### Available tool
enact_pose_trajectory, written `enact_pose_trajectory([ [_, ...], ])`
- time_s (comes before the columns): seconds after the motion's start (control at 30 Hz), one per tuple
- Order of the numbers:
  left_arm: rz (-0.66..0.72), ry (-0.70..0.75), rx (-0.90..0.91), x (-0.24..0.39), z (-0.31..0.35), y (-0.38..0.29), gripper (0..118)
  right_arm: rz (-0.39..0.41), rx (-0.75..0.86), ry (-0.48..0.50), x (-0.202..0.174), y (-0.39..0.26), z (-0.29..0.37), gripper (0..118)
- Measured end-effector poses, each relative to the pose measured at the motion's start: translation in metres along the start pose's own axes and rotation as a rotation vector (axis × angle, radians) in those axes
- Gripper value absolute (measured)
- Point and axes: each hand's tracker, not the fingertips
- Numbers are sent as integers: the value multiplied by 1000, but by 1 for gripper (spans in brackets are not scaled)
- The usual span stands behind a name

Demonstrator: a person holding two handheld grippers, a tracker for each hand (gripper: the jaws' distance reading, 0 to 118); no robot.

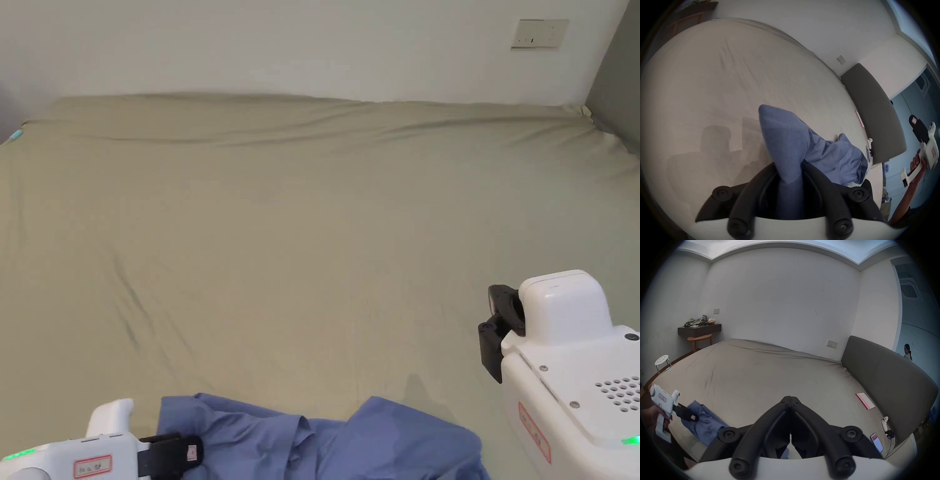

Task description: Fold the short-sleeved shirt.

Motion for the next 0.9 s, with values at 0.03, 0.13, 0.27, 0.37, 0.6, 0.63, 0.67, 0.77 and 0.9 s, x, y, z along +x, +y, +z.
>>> enact_pose_trajectory([
  [0.03, 7, 26, 23, -6, 11, 3, 11, 0, 3, 0, 0, 1, 1, 0],
  [0.13, 5, 132, 56, -23, 40, 14, 11, -2, 9, 1, -1, 2, 2, 0],
  [0.27, -46, 378, 111, -30, 85, 27, 11, -6, 15, 7, -3, 2, 3, 0],
  [0.37, -79, 471, 122, -9, 107, 31, 11, -6, 17, 14, -7, 2, 3, 0],
  [0.6, -90, 323, 73, 49, 89, 36, 11, -11, 18, 34, -11, 0, 4, 0],
  [0.63, -93, 293, 65, 57, 81, 36, 11, -9, 18, 34, -10, -1, 5, 0],
  [0.67, -93, 265, 46, 67, 70, 35, 11, -7, 18, 32, -9, -2, 6, 0],
  [0.77, -138, 220, -13, 84, 37, 35, 11, -16, 13, 18, -1, -4, 8, 0],
  [0.9, -189, 193, -102, 112, -17, 23, 11, -38, 4, -8, 10, -9, 8, 0],
])
